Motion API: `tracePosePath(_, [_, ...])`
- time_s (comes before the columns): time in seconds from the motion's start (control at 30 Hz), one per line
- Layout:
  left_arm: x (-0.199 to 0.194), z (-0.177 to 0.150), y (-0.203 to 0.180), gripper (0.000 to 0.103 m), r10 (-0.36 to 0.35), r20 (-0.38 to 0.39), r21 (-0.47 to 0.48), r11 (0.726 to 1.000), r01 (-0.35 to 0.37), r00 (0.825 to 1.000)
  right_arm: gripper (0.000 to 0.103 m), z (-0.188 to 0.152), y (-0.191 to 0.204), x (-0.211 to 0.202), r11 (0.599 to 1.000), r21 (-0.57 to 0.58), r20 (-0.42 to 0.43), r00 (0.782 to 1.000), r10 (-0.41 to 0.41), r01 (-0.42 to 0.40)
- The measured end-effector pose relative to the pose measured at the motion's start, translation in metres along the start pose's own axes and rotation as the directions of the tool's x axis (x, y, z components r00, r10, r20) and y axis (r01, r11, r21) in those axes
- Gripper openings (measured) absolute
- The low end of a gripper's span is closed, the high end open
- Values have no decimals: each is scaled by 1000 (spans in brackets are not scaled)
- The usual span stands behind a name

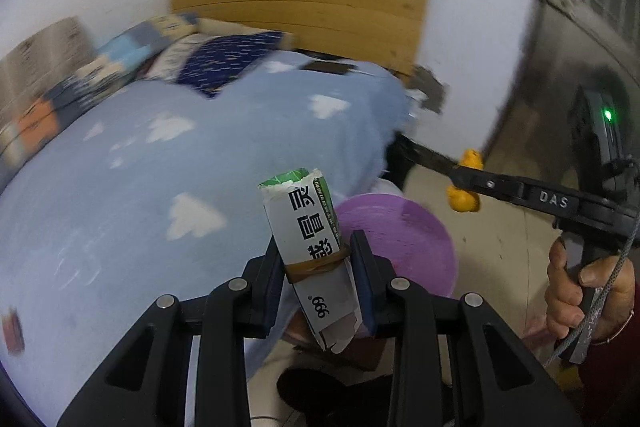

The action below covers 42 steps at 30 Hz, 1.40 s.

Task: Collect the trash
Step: 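Open both tools to drop the box and toy into the basket, then move both open tools back over the bed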

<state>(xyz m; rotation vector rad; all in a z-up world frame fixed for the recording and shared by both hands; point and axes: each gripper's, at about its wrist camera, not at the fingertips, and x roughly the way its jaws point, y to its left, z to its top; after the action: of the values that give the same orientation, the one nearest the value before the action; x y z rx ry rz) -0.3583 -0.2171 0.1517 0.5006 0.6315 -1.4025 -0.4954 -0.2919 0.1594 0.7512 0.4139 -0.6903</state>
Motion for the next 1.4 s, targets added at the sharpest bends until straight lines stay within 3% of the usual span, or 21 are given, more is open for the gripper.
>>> tracePosePath(0.2, [44,24,-44,33,-92,-83,75,992,98,992,31,5,-39,-8,996,81,20,999,-29,27])
tracePosePath(0.27, [55,29,-49,57,-91,-111,86,991,100,990,32,5,-47,-5,994,105,10,1000,-25,24])
tracePosePath(0.33, [57,32,-48,59,-78,-103,72,994,85,992,41,4,-54,-1,992,118,1,999,-32,32])
tracePosePath(0.43, [53,30,-42,59,-84,-98,46,995,88,992,42,5,-60,0,989,143,7,999,-32,31])
tracePosePath(0.67, [21,7,2,59,-3,-55,-34,999,1,999,43,9,-49,4,993,120,6,1000,-2,1])
tracePosePath(0.8, [-14,-21,43,59,107,-28,-91,990,-109,994,43,7,-9,21,996,60,-39,997,65,-63])
tracePosePath(0.9, [-51,-49,87,59,192,-15,-182,964,-192,981,43,5,29,38,994,6,-84,990,112,-111])
tracePosePath(1.03, [-115,-88,154,59,314,11,-350,891,-291,949,45,-1,101,68,977,-102,-172,970,171,-190])
tracePosePath(1.1, [-151,-112,188,59,378,20,-433,837,-333,925,46,-7,142,81,960,-158,-213,958,194,-230])
tracePosePath(1.27, [-238,-177,260,59,537,7,-593,681,-429,843,49,-29,246,118,903,-242,-345,902,261,-354])
tracePosePath(1.4, [-292,-238,310,60,649,-52,-685,530,-500,759,49,-55,317,149,857,-297,-448,854,264,-421])
